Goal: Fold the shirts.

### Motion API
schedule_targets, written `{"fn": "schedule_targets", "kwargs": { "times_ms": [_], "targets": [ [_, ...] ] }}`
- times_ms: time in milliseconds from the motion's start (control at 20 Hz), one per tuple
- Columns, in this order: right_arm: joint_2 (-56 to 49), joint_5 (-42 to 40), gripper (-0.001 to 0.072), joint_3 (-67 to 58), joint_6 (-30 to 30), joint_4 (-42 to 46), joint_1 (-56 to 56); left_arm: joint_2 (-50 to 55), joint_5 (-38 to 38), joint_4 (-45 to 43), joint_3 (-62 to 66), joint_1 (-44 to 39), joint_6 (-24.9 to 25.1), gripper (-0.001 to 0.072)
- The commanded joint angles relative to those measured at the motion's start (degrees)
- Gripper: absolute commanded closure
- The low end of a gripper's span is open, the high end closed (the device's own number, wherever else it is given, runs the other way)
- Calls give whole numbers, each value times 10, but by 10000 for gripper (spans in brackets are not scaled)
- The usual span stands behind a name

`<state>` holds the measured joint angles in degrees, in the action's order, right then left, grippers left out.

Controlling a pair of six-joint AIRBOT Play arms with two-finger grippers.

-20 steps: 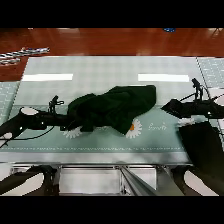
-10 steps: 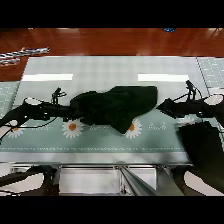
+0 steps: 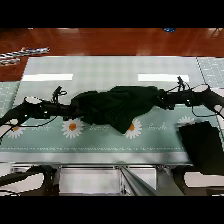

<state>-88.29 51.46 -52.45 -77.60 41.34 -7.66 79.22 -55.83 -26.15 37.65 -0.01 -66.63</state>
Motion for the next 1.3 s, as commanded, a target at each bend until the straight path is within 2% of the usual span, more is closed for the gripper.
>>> {"fn": "schedule_targets", "kwargs": {
  "times_ms": [0,50,100,350,650,850,1050,1150,1250],
  "targets": [
    [-59,-2,516,-72,-5,-19,33,0,-1,1,3,-4,6,684],
    [-65,5,664,-99,3,-19,41,-1,-4,0,10,-2,6,684],
    [-65,18,687,-126,19,-19,44,-5,-10,0,27,3,6,684],
    [-14,125,688,-342,3,33,14,-78,-42,0,213,61,-12,684],
    [112,136,688,-567,-13,72,-39,-156,-42,0,495,134,-37,684],
    [214,149,688,-604,-12,99,-78,-193,-42,0,611,175,-37,684],
    [321,198,688,-604,-12,169,-109,-264,-55,-11,624,231,-37,684],
    [360,235,688,-604,-19,206,-108,-305,-89,-63,624,248,-37,684],
    [394,283,688,-604,-30,227,-108,-347,-154,-141,617,250,-57,684]
  ]
}}
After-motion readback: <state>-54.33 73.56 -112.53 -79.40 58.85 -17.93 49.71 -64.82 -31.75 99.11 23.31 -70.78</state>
